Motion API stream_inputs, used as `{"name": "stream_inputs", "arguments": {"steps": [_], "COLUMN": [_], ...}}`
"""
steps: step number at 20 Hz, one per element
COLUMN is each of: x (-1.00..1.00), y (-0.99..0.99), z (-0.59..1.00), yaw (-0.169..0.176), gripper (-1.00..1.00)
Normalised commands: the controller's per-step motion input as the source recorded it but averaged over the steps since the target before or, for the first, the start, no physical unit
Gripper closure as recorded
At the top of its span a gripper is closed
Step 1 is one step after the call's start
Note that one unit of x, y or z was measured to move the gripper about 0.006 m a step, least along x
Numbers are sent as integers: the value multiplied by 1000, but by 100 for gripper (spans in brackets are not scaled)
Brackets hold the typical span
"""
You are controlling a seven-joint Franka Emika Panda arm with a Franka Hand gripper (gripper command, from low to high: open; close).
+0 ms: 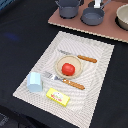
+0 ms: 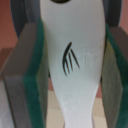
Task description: Interact with the objects in diverse but meaningful ways.
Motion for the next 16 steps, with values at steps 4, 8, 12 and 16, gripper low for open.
{"name": "stream_inputs", "arguments": {"steps": [4,8,12,16], "x": [0,0,0,0], "y": [297,278,281,284], "z": [-159,54,526,941], "yaw": [0,0,0,0], "gripper": [100,-100,-100,-100]}}
